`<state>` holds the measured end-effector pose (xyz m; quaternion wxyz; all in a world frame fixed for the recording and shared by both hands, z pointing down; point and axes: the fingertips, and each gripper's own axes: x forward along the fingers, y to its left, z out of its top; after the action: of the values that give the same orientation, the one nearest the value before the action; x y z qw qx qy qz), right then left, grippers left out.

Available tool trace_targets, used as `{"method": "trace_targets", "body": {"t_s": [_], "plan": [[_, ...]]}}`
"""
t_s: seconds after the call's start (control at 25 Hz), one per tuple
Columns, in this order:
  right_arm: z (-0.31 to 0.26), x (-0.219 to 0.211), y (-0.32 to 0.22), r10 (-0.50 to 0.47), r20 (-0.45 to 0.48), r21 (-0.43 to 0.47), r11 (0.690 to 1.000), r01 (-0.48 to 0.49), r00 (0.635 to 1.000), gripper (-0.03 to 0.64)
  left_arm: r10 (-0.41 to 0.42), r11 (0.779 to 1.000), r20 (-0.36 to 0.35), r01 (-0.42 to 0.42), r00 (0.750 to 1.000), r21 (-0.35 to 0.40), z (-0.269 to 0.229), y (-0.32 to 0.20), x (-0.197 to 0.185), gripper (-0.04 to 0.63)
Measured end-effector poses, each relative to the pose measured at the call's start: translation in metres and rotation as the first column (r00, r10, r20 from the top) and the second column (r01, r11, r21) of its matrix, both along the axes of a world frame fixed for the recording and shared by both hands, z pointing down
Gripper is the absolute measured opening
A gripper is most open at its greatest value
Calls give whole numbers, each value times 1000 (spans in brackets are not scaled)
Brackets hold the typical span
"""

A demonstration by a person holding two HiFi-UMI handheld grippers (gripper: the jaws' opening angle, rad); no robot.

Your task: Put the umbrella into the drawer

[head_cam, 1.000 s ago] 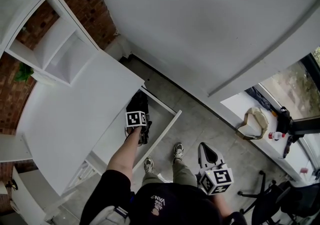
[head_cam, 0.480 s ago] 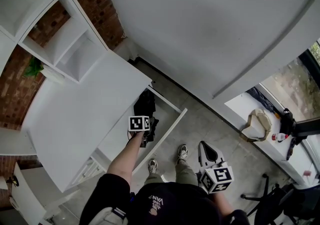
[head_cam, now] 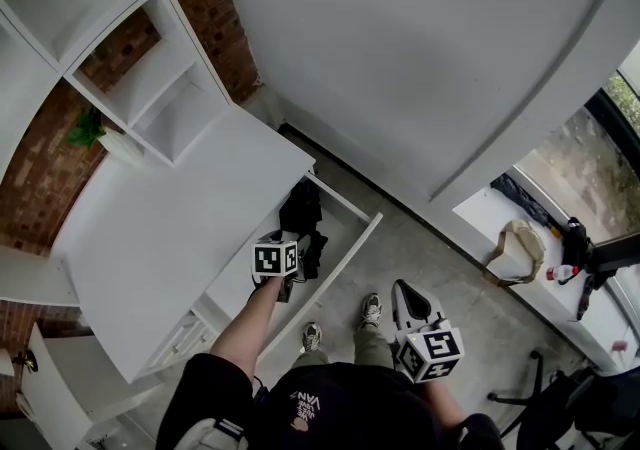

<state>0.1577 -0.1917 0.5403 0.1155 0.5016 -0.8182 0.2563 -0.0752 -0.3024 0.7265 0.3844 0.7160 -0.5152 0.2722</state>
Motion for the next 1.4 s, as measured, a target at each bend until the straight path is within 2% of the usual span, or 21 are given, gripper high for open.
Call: {"method": "trace_targets", "body": {"t_s": [0.2,0.44,0.92,1.4], "plan": [[-7,-13,14,-2,5,21,1000,2,1000,-2,22,994,-15,-21,1000,103,-40,12,-6,302],[-17,-26,26,20,18,55,998,-21,1000,-2,57,976,-39,-48,998,212,-85,29,-13,287],[-40,-58,50,35,11,136,990,-36,999,-2,141,910,-48,-111,989,400,-169,77,-26,227],[-62,-84,73,60,7,204,977,-60,998,-2,166,841,-13,-135,986,524,-226,134,-55,135]]}}
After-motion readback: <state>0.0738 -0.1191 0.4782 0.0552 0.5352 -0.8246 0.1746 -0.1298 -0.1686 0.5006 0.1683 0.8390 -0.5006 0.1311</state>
